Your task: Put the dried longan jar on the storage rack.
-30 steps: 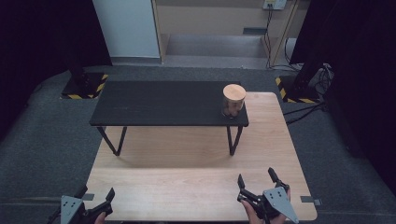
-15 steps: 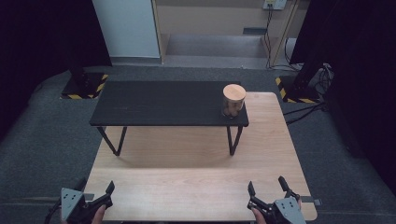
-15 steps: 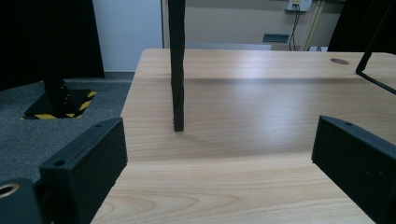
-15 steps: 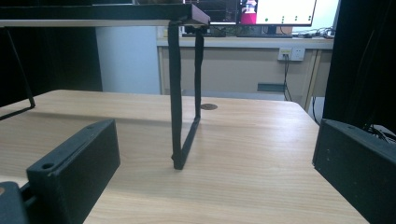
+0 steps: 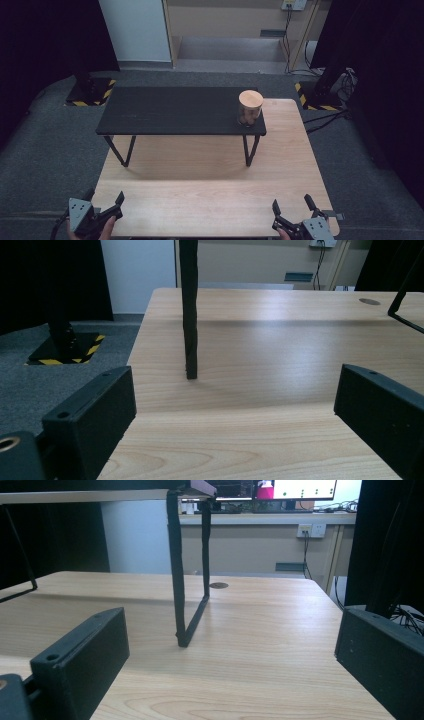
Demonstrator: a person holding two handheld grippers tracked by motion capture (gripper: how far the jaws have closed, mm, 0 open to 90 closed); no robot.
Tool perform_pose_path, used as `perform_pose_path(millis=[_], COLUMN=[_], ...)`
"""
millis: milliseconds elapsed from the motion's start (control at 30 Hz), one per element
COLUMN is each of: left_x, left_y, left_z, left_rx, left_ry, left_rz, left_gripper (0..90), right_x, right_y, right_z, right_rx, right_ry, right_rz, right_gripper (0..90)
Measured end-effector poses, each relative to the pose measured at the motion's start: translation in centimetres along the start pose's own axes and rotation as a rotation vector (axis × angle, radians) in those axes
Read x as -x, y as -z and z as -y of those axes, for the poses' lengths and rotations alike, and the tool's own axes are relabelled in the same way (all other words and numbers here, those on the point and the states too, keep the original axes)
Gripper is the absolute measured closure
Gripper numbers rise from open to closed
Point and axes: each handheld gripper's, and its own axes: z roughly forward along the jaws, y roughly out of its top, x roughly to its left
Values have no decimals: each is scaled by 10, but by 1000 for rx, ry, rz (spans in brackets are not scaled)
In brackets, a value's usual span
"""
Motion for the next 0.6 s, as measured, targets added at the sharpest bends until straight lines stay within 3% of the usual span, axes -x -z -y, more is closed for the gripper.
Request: perform_pose_path(millis=[600], left_x=[3], left_y=[1], left_z=[4], left_rx=[-1], left_ry=[4], left_rz=[-18], left_gripper=[19], right_x=[-3], right_y=[-11], right_z=[5], right_rx=[5], right_ry=[-11], right_rz=[-35], right_gripper=[12])
